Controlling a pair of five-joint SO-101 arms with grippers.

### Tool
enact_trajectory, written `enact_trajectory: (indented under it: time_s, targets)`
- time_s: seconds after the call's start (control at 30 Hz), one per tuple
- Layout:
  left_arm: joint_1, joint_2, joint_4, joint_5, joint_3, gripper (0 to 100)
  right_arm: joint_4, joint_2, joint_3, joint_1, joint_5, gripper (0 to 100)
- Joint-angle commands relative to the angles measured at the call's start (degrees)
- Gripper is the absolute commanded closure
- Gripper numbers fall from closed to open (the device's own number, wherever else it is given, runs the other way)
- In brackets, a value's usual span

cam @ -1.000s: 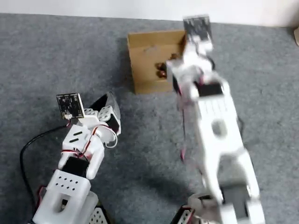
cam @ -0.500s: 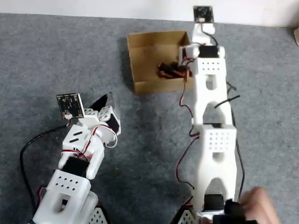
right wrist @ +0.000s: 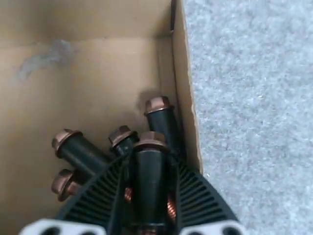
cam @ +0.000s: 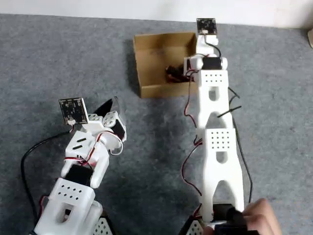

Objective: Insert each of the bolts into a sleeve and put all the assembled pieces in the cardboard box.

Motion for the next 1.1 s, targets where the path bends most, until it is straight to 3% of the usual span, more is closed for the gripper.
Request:
enact_trajectory:
  time_s: [0.0, 0.2, 0.27, 0.97, 1.07]
  targets:
    - [-0.4, 0.0, -1.1, -0.2, -0.3, 99, 0.1, -1.5, -3.2, -0.3, -0.4, 93.3]
    - [-0.4, 0.0, -1.1, -0.2, -0.3, 99, 4.4, -3.6, -3.2, -0.6, -0.5, 56.7]
    - [-0.4, 0.0, -1.1, -0.2, -0.3, 99, 5.4, -5.1, -3.2, -0.4, -0.5, 50.5]
    - [-0.4, 0.0, -1.1, -0.4, -0.3, 99, 29.0, -41.2, -2.8, -1.3, -0.9, 49.9]
    - [-0.5, 0.0, -1.1, -4.5, -0.4, 99, 29.0, -48.7, -2.3, 0.7, -2.0, 49.9]
